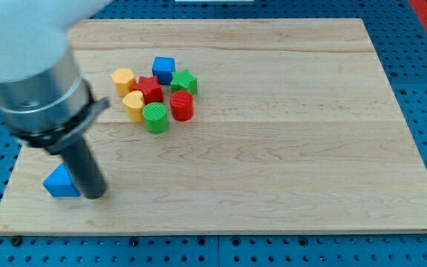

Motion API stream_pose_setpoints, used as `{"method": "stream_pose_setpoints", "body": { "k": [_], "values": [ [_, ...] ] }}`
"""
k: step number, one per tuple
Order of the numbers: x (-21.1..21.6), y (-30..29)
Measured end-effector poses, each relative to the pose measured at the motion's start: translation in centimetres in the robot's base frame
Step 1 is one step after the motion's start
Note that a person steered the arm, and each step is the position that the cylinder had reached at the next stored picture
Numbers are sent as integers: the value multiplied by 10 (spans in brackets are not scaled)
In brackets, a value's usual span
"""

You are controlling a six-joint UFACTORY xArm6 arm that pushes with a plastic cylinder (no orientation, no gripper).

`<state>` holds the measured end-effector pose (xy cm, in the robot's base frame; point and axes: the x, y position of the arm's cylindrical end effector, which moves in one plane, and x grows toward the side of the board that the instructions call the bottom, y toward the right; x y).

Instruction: Push the blue triangle closer to the yellow hexagon

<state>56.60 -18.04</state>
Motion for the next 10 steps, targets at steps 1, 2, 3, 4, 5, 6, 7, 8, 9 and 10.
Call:
{"method": "stream_pose_setpoints", "body": {
  "k": [1,2,3,4,5,6,7,8,9,10],
  "values": [
    [-12,-51],
    [-5,-47],
    [42,-56],
    [20,-122],
    [-2,-83],
    [-48,-52],
    [-46,-36],
    [-34,-81],
    [-78,-106],
    [-99,-39]
  ]
}}
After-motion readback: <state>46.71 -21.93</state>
